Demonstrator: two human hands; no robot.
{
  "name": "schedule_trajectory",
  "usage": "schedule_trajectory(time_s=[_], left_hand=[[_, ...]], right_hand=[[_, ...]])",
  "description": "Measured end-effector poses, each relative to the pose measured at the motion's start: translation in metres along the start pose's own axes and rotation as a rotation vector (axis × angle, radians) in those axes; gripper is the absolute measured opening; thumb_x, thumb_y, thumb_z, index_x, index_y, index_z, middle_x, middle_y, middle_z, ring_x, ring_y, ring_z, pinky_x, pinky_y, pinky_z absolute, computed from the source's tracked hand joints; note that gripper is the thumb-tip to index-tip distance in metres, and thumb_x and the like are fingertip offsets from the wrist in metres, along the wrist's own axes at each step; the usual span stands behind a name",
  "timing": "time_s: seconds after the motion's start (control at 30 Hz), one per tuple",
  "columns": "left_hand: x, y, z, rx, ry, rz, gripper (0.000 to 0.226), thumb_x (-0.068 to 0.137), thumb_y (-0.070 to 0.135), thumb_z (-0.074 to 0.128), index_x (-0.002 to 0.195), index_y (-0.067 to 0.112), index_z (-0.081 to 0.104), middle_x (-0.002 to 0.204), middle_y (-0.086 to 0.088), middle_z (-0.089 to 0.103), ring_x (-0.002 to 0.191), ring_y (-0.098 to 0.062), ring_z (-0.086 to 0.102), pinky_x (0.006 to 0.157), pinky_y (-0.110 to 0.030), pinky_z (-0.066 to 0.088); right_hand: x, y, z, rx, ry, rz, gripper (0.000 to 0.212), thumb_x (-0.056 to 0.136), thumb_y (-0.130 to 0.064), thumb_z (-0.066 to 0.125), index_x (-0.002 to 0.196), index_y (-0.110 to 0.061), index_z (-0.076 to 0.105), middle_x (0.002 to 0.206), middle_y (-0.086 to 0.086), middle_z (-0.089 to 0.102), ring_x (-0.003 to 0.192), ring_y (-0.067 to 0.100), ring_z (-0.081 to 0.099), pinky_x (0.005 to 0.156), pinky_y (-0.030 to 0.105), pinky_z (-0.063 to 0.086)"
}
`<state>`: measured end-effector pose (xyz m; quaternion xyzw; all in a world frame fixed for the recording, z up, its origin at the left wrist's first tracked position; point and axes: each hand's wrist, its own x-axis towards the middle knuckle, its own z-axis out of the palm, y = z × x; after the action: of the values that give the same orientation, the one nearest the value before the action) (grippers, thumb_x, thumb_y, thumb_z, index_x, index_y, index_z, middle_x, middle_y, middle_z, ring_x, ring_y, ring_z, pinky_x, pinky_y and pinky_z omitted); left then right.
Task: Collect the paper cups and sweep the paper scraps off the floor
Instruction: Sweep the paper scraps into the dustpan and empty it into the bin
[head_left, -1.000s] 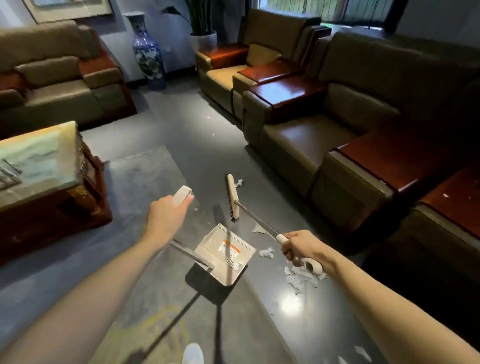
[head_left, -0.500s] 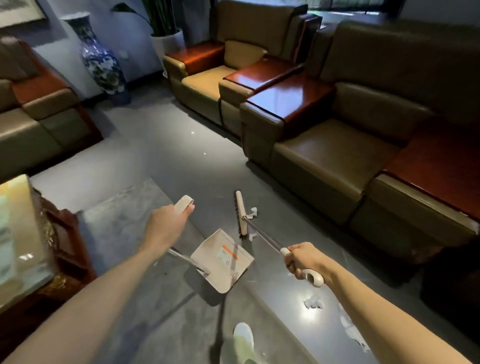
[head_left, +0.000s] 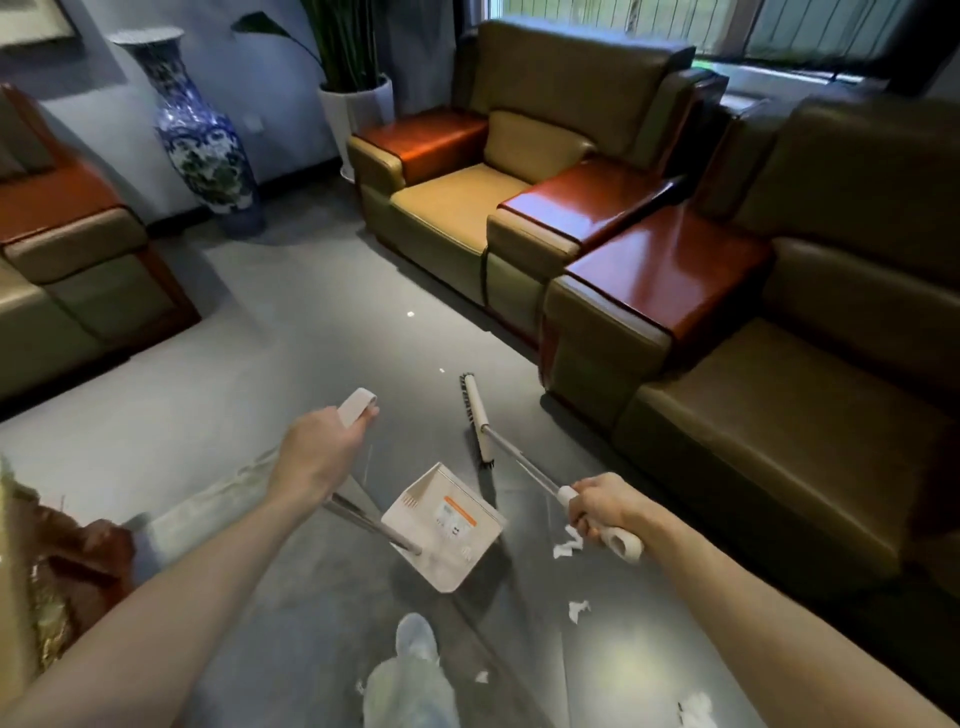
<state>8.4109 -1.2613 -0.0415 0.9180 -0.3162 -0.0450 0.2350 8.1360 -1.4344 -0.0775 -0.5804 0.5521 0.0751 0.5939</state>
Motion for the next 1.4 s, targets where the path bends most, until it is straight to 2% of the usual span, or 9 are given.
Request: schedule_trajectory(time_s=[0.2, 0.3, 0.47, 0.57, 0.8, 0.97, 1.1, 1.23, 1.4], left_hand=[[0.184, -0.048, -0.022, -0.034, -0.049, 0.015, 0.054, 0.092, 0.054, 0.047, 0.058, 0.013, 0.048, 0.056, -0.008, 0.047, 0.073, -0.036, 0.057, 0.059, -0.035, 0.029], [0.272, -0.070, -0.029, -0.019, -0.047, 0.053, 0.054, 0.092, 0.055, 0.045, 0.059, 0.012, 0.048, 0.062, -0.015, 0.054, 0.074, -0.038, 0.059, 0.059, -0.035, 0.030], [0.430, -0.106, -0.028, 0.011, -0.039, 0.110, 0.053, 0.092, 0.054, 0.045, 0.062, 0.011, 0.049, 0.075, -0.026, 0.063, 0.079, -0.041, 0.059, 0.061, -0.035, 0.030], [0.523, -0.126, -0.024, -0.006, -0.066, 0.107, 0.054, 0.093, 0.055, 0.044, 0.060, 0.012, 0.047, 0.068, -0.020, 0.058, 0.075, -0.039, 0.056, 0.063, -0.036, 0.030], [0.708, -0.156, -0.030, -0.080, -0.115, 0.110, 0.053, 0.092, 0.055, 0.044, 0.059, 0.013, 0.047, 0.059, -0.011, 0.055, 0.066, -0.034, 0.053, 0.063, -0.038, 0.038], [0.840, -0.165, -0.024, 0.039, -0.166, 0.244, 0.052, 0.092, 0.056, 0.043, 0.060, 0.016, 0.046, 0.059, -0.006, 0.048, 0.067, -0.031, 0.045, 0.063, -0.035, 0.032], [0.939, -0.170, -0.005, 0.083, -0.259, 0.387, 0.055, 0.092, 0.059, 0.041, 0.068, 0.011, 0.054, 0.065, -0.010, 0.055, 0.065, -0.029, 0.050, 0.060, -0.035, 0.036], [1.016, -0.178, 0.014, 0.030, -0.429, 0.525, 0.057, 0.090, 0.060, 0.043, 0.061, 0.012, 0.050, 0.063, -0.011, 0.060, 0.056, -0.025, 0.055, 0.053, -0.034, 0.040], [1.074, -0.197, 0.010, -0.021, -0.639, 0.632, 0.051, 0.091, 0.054, 0.049, 0.072, 0.007, 0.058, 0.066, -0.012, 0.061, 0.059, -0.029, 0.059, 0.058, -0.040, 0.049]], right_hand=[[0.102, -0.152, 0.053, 0.119, 0.015, 0.028, 0.024, 0.087, 0.003, 0.050, 0.105, -0.009, 0.061, 0.063, 0.009, 0.056, 0.041, 0.010, 0.047, 0.039, 0.019, 0.040], [0.142, -0.218, 0.073, 0.147, 0.014, 0.067, 0.025, 0.087, 0.004, 0.049, 0.109, -0.005, 0.059, 0.062, 0.009, 0.056, 0.037, 0.009, 0.047, 0.037, 0.018, 0.040], [0.229, -0.327, 0.097, 0.185, 0.038, 0.120, 0.016, 0.087, 0.005, 0.047, 0.095, -0.001, 0.058, 0.049, 0.005, 0.053, 0.031, 0.008, 0.045, 0.034, 0.015, 0.036], [0.294, -0.390, 0.110, 0.218, 0.061, 0.170, 0.013, 0.088, 0.006, 0.044, 0.088, 0.000, 0.055, 0.050, 0.006, 0.051, 0.031, 0.008, 0.044, 0.033, 0.014, 0.036], [0.398, -0.504, 0.137, 0.273, 0.138, 0.208, 0.013, 0.087, 0.003, 0.047, 0.094, 0.004, 0.057, 0.050, 0.007, 0.053, 0.035, 0.010, 0.048, 0.035, 0.018, 0.038], [0.445, -0.563, 0.156, 0.359, 0.196, 0.248, 0.015, 0.087, 0.000, 0.050, 0.099, 0.001, 0.057, 0.056, 0.009, 0.055, 0.035, 0.011, 0.049, 0.036, 0.018, 0.039], [0.464, -0.599, 0.198, 0.406, 0.255, 0.291, 0.017, 0.085, 0.002, 0.047, 0.097, -0.001, 0.059, 0.057, 0.008, 0.054, 0.035, 0.010, 0.048, 0.039, 0.018, 0.040], [0.478, -0.646, 0.268, 0.546, 0.325, 0.322, 0.034, 0.086, 0.006, 0.043, 0.117, 0.002, 0.057, 0.061, 0.009, 0.050, 0.034, 0.008, 0.043, 0.035, 0.016, 0.037], [0.465, -0.711, 0.345, 0.721, 0.445, 0.361, 0.037, 0.088, 0.010, 0.040, 0.120, 0.003, 0.058, 0.059, 0.007, 0.043, 0.027, 0.004, 0.037, 0.031, 0.011, 0.031]])
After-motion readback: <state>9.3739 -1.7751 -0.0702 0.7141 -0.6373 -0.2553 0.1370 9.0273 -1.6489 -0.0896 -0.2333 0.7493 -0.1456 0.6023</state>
